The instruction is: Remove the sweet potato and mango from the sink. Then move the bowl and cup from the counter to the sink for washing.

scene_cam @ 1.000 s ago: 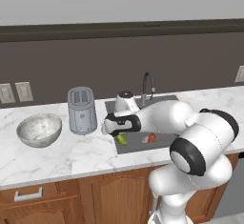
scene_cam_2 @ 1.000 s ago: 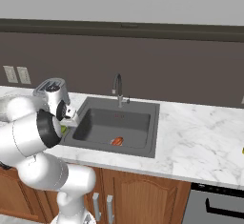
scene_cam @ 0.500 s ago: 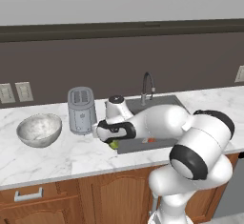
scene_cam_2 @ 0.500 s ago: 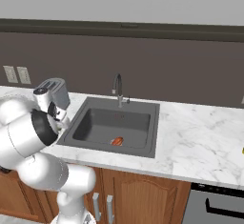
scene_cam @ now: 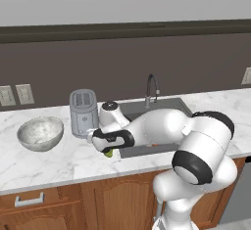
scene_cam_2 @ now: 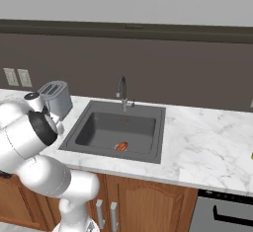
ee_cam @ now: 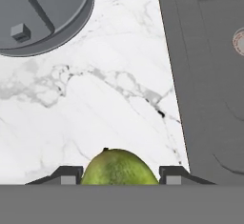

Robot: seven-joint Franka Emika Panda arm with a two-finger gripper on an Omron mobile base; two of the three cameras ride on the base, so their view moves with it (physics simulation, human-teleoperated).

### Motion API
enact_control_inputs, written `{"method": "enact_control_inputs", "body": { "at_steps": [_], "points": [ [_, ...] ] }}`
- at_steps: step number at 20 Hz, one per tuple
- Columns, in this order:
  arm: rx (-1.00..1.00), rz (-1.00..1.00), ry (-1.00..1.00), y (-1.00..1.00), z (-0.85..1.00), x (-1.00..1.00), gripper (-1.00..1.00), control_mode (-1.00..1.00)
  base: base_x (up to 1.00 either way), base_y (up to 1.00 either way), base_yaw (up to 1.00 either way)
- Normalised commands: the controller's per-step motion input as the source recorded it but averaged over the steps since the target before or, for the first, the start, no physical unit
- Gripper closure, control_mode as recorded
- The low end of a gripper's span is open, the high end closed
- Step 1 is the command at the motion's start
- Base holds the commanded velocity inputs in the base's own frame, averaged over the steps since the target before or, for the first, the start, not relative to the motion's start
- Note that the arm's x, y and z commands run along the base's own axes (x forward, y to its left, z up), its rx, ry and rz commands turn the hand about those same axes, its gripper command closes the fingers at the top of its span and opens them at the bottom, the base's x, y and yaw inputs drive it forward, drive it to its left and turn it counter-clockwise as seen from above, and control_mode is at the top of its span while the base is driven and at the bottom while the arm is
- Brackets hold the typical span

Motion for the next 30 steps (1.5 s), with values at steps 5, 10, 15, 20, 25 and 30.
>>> {"method": "enact_control_inputs", "body": {
  "at_steps": [5, 10, 15, 20, 25, 30],
  "points": [
    [0.0, -0.05, 0.0, 0.31, 0.0, -0.01, 1.0, -1.0, 0.0, 0.0, 0.0],
    [0.0, -0.02, 0.0, 0.28, 0.0, 0.0, 1.0, -1.0, 0.0, 0.0, 0.0],
    [0.02, -0.01, 0.0, 0.25, 0.0, -0.03, 1.0, -1.0, 0.0, 0.0, 0.0],
    [0.01, -0.01, 0.0, 0.14, -0.01, -0.03, 1.0, -1.0, 0.0, 0.0, 0.0],
    [0.01, -0.01, 0.03, 0.04, -0.06, -0.01, 1.0, -1.0, 0.0, 0.0, 0.0],
    [0.02, 0.0, 0.0, 0.07, -0.07, -0.02, 1.0, -1.0, 0.0, 0.0, 0.0]
  ]
}}
